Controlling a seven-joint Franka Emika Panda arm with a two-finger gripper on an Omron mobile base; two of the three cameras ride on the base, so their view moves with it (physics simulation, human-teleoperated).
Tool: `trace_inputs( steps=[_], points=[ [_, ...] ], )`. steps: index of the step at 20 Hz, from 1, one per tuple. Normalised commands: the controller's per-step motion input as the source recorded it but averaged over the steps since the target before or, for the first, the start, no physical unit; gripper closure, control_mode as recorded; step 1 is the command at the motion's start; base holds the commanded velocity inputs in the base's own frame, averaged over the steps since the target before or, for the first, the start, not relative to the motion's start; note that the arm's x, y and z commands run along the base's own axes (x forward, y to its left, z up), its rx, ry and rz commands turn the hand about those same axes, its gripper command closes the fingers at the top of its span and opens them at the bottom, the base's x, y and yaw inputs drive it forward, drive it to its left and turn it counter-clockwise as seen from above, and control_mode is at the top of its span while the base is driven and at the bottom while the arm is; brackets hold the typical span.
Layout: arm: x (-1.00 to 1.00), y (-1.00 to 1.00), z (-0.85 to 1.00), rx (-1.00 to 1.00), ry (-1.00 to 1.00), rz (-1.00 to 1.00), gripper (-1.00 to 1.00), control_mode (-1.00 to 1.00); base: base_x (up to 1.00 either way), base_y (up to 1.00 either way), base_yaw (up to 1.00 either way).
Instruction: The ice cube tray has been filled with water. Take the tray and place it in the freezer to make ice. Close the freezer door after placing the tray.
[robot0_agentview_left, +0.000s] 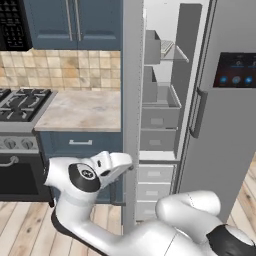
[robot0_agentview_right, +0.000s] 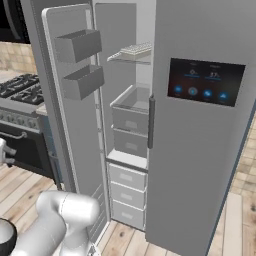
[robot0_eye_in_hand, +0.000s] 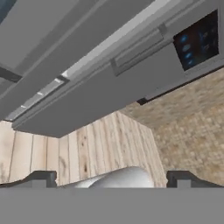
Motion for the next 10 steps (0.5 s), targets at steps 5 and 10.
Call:
trace_inputs(
  steps=[5,10],
  points=[
    [0.61,0.16,-0.24,-0.07,0.20,0.08,-1.00,-1.00,0.00,0.00,0.00],
    [0.56,0.26,-0.26,-0.07,0.14,0.03,-1.00,-1.00,0.00,0.00,0.00]
  ],
)
